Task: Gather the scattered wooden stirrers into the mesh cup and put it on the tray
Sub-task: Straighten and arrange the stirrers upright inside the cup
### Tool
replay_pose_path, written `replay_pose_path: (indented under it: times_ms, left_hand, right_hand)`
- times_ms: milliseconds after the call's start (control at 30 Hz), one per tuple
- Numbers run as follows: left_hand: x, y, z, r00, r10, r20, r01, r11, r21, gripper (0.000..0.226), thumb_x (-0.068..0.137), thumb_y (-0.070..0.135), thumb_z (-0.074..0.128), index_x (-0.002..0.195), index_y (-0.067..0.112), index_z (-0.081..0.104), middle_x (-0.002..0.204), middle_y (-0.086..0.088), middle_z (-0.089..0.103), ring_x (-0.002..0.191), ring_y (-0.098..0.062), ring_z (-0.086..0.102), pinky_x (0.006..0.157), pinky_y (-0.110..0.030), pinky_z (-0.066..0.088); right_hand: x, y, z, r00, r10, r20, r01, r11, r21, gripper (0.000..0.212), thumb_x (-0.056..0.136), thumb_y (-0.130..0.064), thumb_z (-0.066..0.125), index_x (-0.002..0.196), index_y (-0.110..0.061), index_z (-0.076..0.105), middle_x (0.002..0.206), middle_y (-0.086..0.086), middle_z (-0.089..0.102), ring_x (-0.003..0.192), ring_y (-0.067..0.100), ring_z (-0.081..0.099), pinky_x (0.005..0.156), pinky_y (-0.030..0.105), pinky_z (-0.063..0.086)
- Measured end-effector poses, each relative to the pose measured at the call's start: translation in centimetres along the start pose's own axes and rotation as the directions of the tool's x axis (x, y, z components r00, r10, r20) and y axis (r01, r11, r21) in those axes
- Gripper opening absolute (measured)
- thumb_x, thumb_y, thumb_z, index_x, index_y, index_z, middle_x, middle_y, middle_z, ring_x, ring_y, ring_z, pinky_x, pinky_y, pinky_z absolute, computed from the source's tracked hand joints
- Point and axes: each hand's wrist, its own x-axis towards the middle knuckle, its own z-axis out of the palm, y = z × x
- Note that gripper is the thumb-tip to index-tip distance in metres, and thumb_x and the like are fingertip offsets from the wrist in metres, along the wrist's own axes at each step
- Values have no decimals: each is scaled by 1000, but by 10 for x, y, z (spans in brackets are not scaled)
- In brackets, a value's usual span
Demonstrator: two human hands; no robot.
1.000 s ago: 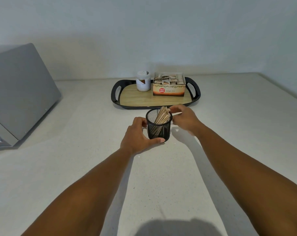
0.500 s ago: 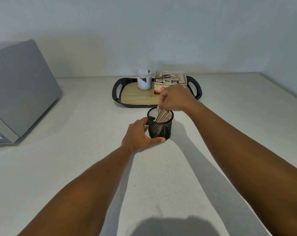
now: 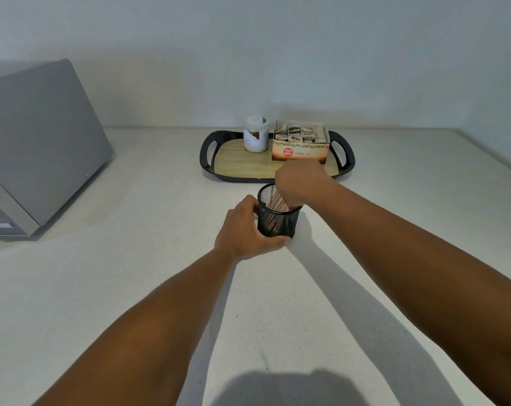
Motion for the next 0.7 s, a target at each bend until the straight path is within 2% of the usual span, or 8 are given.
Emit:
replay_pose_path:
  times_ms: [100,200,300,400,533,633,700]
  left_hand:
    - [0,0,0,1000,5,-1,-5,1000,-4,89,52,75,81,120,32,42,109,19,52,100,-8,55,65,-9,47]
    - [1,-2,1,1000,4,-3,-4,1000,-4,91,50,78,79,119,33,42,113,16,57,101,-9,58,72,-17,56]
    - [1,-2,1,1000,1,5,-1,1000,4,92,50,79,78,121,33,42,118,13,59,104,-11,58,76,-23,60]
    - [2,-2,1,1000,3,10,-3,1000,10,94,49,81,77,121,34,41,120,11,59,106,-13,59,78,-27,61]
    - [3,-4,2,1000,-3,9,3,1000,20,95,47,84,75,121,35,40,121,12,59,106,-15,59,79,-29,62]
    - [3,-4,2,1000,-1,9,1,1000,18,95,48,83,75,121,35,40,122,12,59,106,-12,59,80,-27,61]
    - [3,-4,2,1000,3,6,-3,1000,16,94,49,83,76,122,34,40,121,13,59,105,-12,58,79,-26,61]
  right_hand:
    - [0,-2,1,1000,-24,-8,24,999,-32,20,91,-13,58,110,-9,61,71,1,39,78,20,51,56,30,36]
    - [1,0,-1,999,-38,-13,38,999,-11,17,90,-13,58,106,-11,60,72,0,40,80,20,52,54,30,36]
    - [0,4,-8,999,-39,-5,40,999,33,3,91,-13,55,92,-13,53,72,-1,42,77,19,50,58,32,40]
    - [2,8,-11,998,-47,44,43,996,84,10,91,-13,56,84,-12,49,72,0,44,71,17,49,67,33,45]
    - [6,6,-8,997,-62,37,57,991,119,32,91,-12,57,63,-14,42,68,1,44,62,15,45,67,33,46]
    - [9,4,-3,998,-61,-12,62,987,146,27,88,-11,58,65,-14,45,74,1,48,80,25,56,65,34,47]
    - [8,5,-2,998,-45,-43,50,990,130,7,84,-13,64,82,-17,59,90,2,56,92,25,59,63,33,44]
